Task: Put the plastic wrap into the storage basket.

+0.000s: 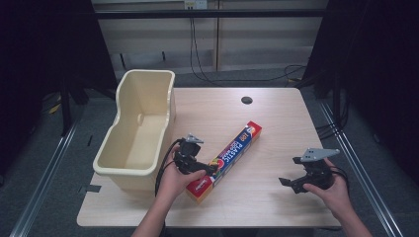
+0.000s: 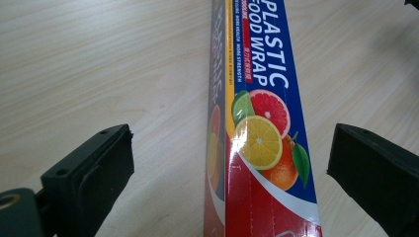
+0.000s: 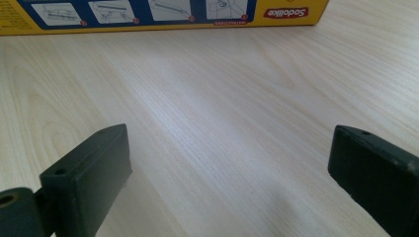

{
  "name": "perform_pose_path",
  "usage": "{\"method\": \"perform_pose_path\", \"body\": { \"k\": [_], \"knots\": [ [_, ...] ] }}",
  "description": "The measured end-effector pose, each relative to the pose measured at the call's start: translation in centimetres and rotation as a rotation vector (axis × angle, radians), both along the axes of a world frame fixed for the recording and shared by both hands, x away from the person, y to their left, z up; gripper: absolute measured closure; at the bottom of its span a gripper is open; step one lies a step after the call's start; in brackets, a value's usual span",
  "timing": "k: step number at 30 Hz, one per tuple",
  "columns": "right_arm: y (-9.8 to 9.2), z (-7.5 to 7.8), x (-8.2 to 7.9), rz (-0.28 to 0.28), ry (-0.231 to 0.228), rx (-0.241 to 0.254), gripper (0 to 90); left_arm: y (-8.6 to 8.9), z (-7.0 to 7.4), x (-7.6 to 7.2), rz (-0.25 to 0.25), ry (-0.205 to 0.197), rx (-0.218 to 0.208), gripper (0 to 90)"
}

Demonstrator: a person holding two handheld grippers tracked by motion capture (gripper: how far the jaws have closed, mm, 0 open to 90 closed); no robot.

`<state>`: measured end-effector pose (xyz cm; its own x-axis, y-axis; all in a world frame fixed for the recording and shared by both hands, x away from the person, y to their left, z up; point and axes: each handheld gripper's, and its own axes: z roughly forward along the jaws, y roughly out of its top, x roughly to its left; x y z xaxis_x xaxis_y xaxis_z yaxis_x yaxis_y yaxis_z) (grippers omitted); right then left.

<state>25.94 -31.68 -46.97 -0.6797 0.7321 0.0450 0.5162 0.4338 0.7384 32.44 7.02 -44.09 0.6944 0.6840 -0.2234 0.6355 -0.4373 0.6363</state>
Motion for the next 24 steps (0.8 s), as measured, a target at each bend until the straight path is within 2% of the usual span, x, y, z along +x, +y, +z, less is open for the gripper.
{"method": "perform_pose_path", "body": {
  "k": [1, 5, 8, 9, 10, 14, 15, 20, 24],
  "knots": [
    [0.0, 0.0, -0.1, -0.004, 0.005, 0.000, 3.2, 0.0, 0.0, 0.0, -0.009, 0.002, 0.016, 3.5],
    [-0.1, 0.1, -0.2, 0.000, -0.001, -0.001, 3.6, -0.2, -0.1, 0.1, 0.005, 0.001, 0.015, 3.6],
    [-0.1, 0.1, -0.3, -0.009, -0.006, 0.003, 3.6, -0.3, -0.1, 0.3, -0.011, 0.015, 0.020, 3.6],
    [-0.2, 0.1, -0.3, -0.006, -0.005, 0.007, 3.6, -0.7, 0.0, 0.5, -0.016, 0.016, 0.034, 3.6],
    [-0.2, 0.1, -0.4, -0.014, -0.003, 0.006, 3.6, -1.0, 0.1, 0.6, -0.017, 0.019, 0.025, 3.6],
    [-0.4, 0.0, -0.4, -0.009, 0.003, 0.013, 3.7, -1.8, 0.5, 1.1, -0.023, -0.001, 0.031, 3.6],
    [-0.4, 0.1, -0.5, -0.016, -0.003, 0.009, 3.9, -2.3, 0.8, 1.7, -0.047, 0.011, 0.038, 3.5],
    [-0.6, 0.3, -0.5, -0.031, -0.014, 0.026, 3.9, -3.4, 0.7, 3.2, -0.056, 0.034, 0.053, 2.1],
    [-0.7, 0.2, -0.5, -0.034, -0.007, 0.029, 3.8, -4.2, 0.6, 3.8, -0.071, 0.045, 0.045, 1.4]
  ]
}}
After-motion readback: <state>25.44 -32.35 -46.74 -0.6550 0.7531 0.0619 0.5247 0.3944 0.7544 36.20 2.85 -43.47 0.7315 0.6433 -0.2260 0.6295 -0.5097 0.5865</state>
